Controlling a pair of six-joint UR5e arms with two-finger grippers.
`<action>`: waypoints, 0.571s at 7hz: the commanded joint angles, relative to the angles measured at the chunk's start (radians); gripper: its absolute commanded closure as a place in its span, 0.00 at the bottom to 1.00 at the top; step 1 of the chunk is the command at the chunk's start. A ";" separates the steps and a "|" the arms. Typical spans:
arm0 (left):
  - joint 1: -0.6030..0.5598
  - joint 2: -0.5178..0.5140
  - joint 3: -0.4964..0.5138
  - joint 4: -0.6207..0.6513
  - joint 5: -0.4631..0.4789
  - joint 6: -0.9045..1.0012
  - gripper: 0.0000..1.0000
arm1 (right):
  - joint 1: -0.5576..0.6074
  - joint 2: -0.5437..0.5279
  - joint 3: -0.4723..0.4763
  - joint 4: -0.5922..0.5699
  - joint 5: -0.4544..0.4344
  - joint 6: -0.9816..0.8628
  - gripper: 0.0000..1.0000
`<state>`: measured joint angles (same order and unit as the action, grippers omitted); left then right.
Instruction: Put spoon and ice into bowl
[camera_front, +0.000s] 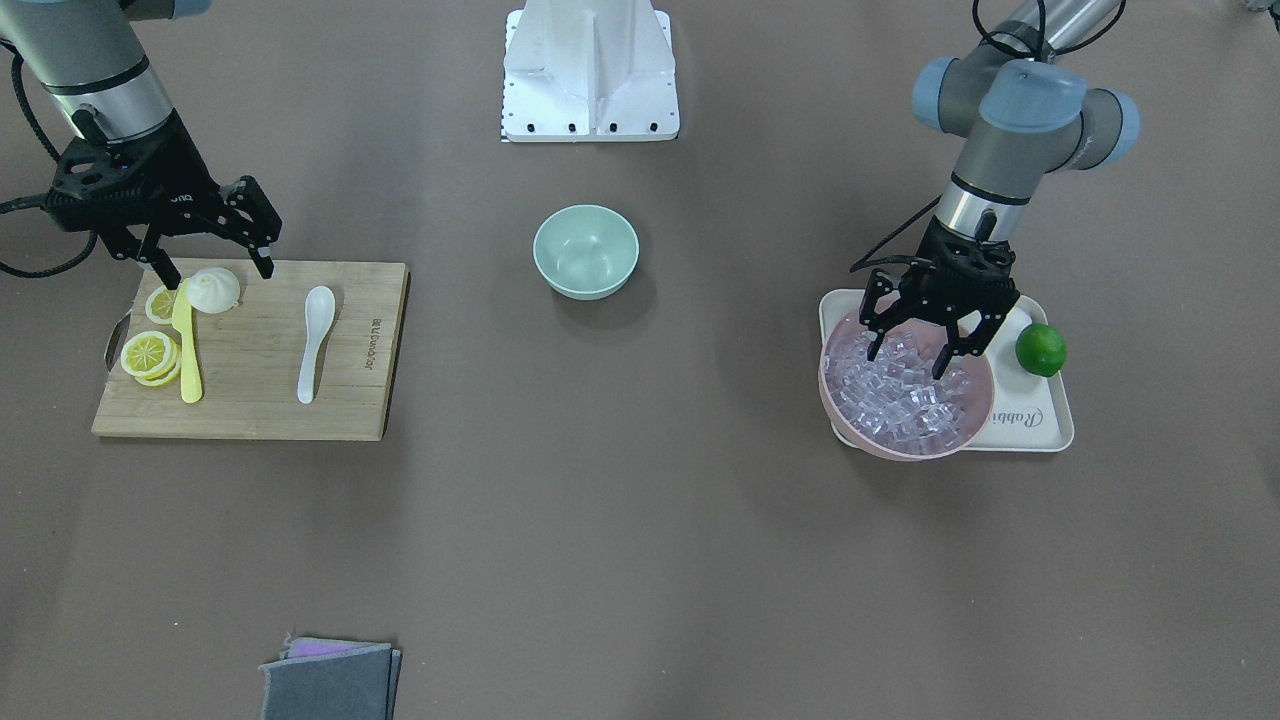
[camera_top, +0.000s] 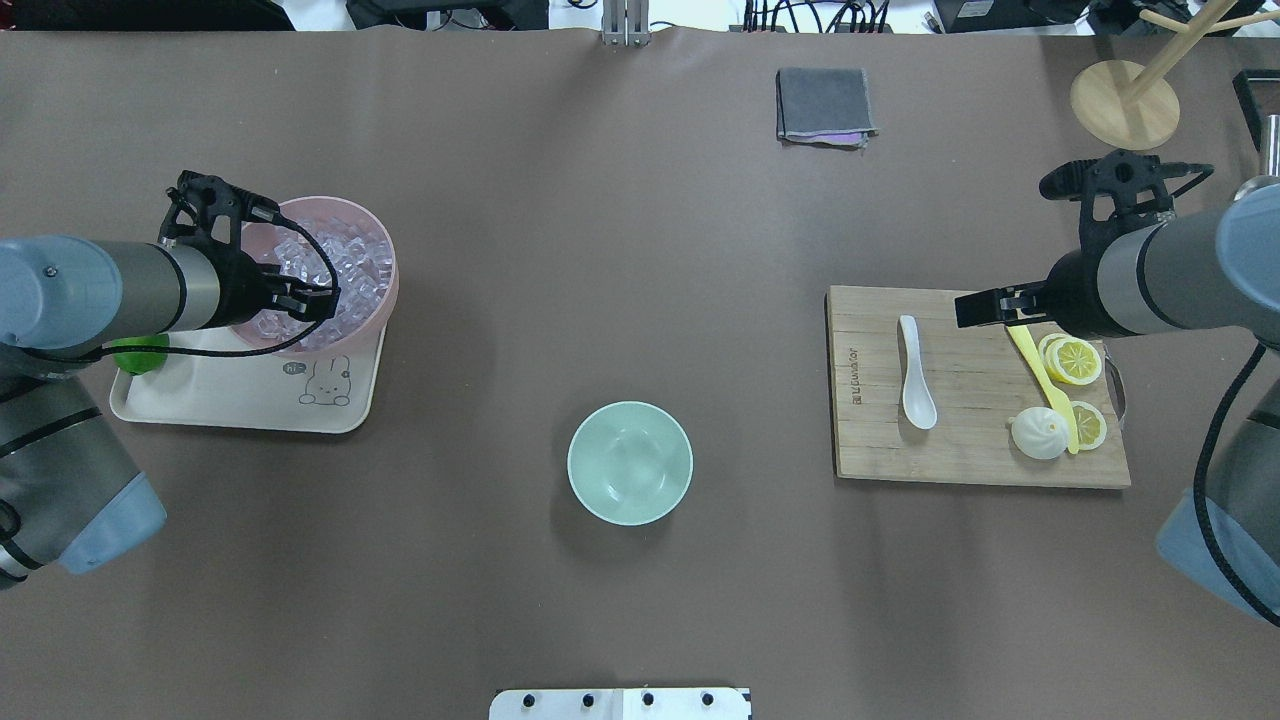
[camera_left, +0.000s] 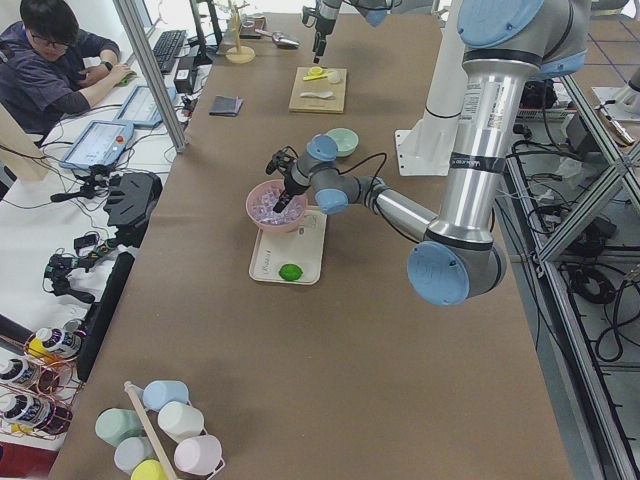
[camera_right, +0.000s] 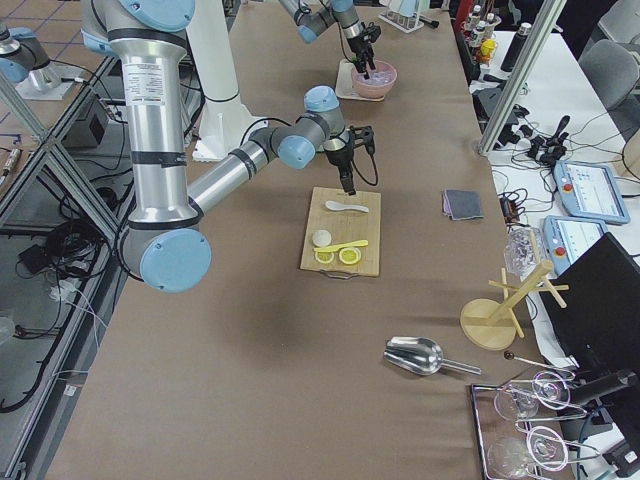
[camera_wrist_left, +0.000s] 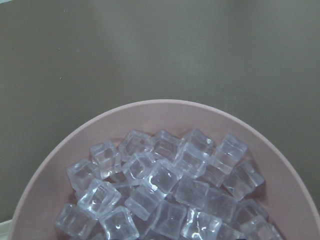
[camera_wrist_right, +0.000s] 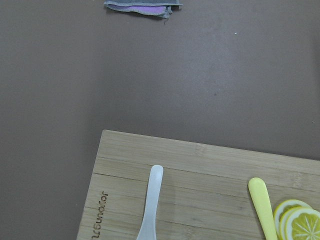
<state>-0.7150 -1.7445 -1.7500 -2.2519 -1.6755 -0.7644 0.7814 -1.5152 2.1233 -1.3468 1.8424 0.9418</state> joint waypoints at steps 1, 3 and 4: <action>0.017 -0.001 0.003 0.000 0.019 0.001 0.23 | -0.002 0.001 0.001 0.000 0.000 0.000 0.00; 0.040 -0.001 0.003 0.000 0.046 0.001 0.24 | -0.004 0.001 0.001 0.000 0.000 0.000 0.00; 0.051 -0.001 0.004 0.000 0.063 0.001 0.26 | -0.004 0.001 0.000 0.000 0.000 0.000 0.00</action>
<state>-0.6788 -1.7455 -1.7471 -2.2519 -1.6337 -0.7639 0.7781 -1.5141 2.1242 -1.3468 1.8423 0.9419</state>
